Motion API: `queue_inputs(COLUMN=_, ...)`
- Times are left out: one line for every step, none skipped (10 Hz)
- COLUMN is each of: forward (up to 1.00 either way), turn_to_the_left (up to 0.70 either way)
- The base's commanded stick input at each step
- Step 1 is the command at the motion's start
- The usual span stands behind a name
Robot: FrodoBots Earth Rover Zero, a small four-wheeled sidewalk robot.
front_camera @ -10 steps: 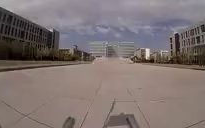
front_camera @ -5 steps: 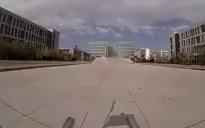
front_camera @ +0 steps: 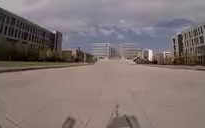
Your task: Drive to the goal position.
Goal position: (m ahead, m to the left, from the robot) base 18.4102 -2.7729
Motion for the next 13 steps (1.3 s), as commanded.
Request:
queue_inputs(forward=1.0, turn_to_the_left=0.0)
queue_inputs(forward=1.0, turn_to_the_left=0.0)
queue_inputs(forward=1.0, turn_to_the_left=0.0)
queue_inputs(forward=1.0, turn_to_the_left=0.0)
queue_inputs(forward=1.0, turn_to_the_left=0.0)
queue_inputs(forward=1.0, turn_to_the_left=0.0)
queue_inputs(forward=1.0, turn_to_the_left=0.0)
queue_inputs(forward=1.0, turn_to_the_left=0.0)
queue_inputs(forward=1.0, turn_to_the_left=0.0)
queue_inputs(forward=1.0, turn_to_the_left=0.0)
queue_inputs(forward=1.0, turn_to_the_left=0.0)
queue_inputs(forward=1.0, turn_to_the_left=0.0)
queue_inputs(forward=1.0, turn_to_the_left=0.0)
